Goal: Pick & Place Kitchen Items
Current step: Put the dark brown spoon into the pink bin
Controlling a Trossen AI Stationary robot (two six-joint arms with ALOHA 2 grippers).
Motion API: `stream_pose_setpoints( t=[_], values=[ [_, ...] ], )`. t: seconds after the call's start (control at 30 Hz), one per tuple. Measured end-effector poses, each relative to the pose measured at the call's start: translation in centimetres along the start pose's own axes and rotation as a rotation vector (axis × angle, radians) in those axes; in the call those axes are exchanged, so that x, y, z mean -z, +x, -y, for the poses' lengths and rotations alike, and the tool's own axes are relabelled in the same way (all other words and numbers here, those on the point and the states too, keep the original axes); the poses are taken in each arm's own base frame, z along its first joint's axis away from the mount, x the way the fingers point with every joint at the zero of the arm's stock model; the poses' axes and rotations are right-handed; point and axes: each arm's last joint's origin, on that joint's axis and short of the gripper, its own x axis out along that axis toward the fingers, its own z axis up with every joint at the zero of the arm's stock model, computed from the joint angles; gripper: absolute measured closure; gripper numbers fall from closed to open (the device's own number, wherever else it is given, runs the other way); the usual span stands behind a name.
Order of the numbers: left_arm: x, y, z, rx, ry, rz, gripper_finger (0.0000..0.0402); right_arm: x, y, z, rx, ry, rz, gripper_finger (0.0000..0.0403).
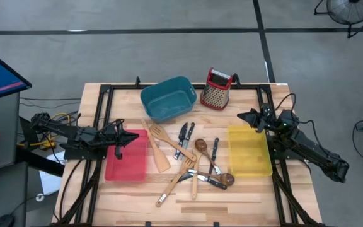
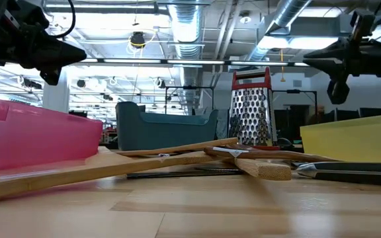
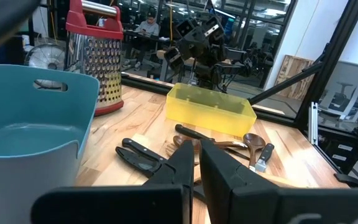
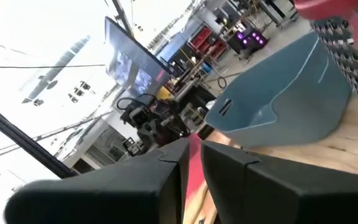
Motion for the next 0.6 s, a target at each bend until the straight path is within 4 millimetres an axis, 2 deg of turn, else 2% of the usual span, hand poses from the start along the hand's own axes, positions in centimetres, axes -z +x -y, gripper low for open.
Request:
stream_pose_setpoints(
  t=[0.17,0.23,0.33,0.43,0.5,0.6],
  values=[
    [0.0,0.0,0.0,0.001,-0.002,0.003,0.0393,-0.1,0.0,0.1,0.025,0.121,0.039,0.0346],
    [0.0,0.0,0.0,0.001,-0.003,0.005,0.0393,-0.2,0.0,-0.1,0.008,0.104,0.049,0.0346],
    [-0.1,0.0,0.0,0.003,-0.029,0.012,0.0393,-1.1,0.0,-1.1,-0.070,-0.029,0.125,0.0346],
    [-0.3,0.0,0.1,0.008,-0.119,0.024,0.0393,-2.6,0.1,-2.7,-0.089,-0.279,0.174,0.0341],
    [-0.3,0.0,0.1,0.007,-0.162,0.025,0.0393,-3.5,0.6,-3.5,-0.051,-0.376,0.143,0.0334],
    [-0.4,0.0,0.1,0.011,-0.183,0.035,0.0393,-4.6,2.0,-4.7,0.003,-0.432,0.014,0.0314]
  ],
)
